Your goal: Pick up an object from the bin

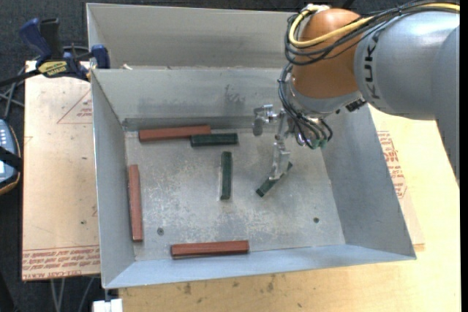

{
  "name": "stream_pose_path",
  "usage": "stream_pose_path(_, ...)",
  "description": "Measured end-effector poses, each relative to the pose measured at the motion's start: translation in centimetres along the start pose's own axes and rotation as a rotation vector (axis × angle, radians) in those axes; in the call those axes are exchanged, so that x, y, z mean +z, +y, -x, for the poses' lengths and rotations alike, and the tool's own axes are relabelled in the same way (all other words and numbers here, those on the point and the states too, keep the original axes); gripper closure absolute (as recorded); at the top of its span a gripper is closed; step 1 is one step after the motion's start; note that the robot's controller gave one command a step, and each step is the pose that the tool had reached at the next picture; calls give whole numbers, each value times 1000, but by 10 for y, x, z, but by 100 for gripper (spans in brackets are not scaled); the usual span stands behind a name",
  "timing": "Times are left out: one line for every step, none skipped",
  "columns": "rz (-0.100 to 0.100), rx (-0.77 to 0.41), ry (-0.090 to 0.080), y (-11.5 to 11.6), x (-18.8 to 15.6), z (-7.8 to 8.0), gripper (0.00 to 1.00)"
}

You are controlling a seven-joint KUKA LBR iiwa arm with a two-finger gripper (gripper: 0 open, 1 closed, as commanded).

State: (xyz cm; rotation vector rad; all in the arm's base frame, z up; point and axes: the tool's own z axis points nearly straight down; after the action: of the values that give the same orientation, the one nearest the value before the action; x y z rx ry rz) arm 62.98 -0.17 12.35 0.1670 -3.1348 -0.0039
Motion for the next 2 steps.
stream_pose_path(-4, -186, -5, -12, 25, -21, 0)
stream_pose_path(-1, -470, -3, -41, 44, -38, 100)
